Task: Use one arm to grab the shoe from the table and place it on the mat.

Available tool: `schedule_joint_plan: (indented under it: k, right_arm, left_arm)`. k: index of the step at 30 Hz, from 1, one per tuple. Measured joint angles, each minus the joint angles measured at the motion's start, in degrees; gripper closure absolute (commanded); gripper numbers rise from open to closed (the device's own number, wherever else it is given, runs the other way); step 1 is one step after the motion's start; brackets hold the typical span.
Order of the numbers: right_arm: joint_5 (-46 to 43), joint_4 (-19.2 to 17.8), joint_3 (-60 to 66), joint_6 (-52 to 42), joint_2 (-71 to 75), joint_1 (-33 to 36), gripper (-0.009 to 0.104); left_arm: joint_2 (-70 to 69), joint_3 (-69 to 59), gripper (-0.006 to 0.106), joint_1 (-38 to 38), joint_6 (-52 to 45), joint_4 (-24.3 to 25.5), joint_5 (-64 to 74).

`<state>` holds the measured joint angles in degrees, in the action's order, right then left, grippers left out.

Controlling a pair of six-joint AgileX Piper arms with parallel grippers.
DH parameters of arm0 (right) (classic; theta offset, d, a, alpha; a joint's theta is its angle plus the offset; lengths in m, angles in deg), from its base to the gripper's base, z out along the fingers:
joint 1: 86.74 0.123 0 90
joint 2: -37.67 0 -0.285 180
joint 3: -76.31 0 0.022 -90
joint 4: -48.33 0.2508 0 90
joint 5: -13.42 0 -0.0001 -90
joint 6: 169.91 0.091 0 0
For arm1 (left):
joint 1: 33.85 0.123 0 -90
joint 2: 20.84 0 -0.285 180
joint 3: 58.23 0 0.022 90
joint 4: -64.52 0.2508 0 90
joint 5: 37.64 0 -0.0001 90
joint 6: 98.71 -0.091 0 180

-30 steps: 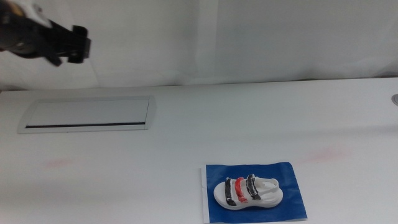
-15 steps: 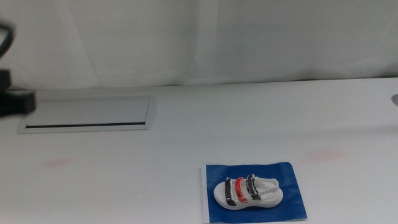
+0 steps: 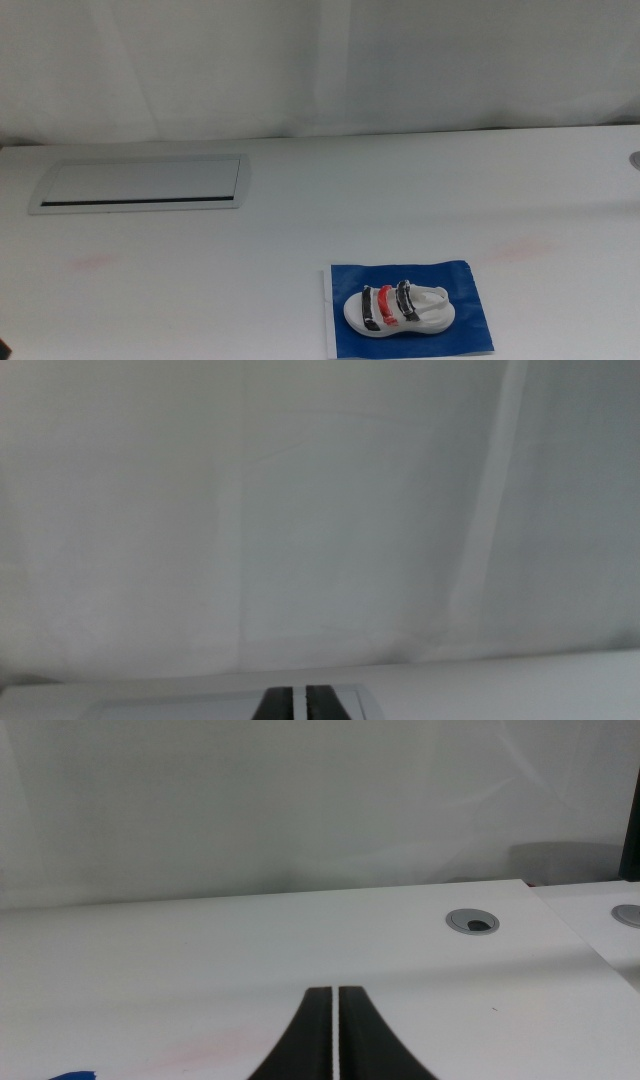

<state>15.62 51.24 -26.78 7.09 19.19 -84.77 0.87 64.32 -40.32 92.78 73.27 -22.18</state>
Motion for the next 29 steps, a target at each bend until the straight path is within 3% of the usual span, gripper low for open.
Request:
schedule_joint_plan:
  k: [11,29]
  right_arm:
    - [0.0,0.0,0.0,0.0,0.0,0.0,0.098]
    - [0.0,0.0,0.0,0.04,0.0,0.0,0.098]
  left_arm:
    - [-3.14,-18.87,0.102,0.0,0.62,0.0,-10.28]
    - [-3.28,-19.6,0.102,0.0,0.08,0.11,-18.6]
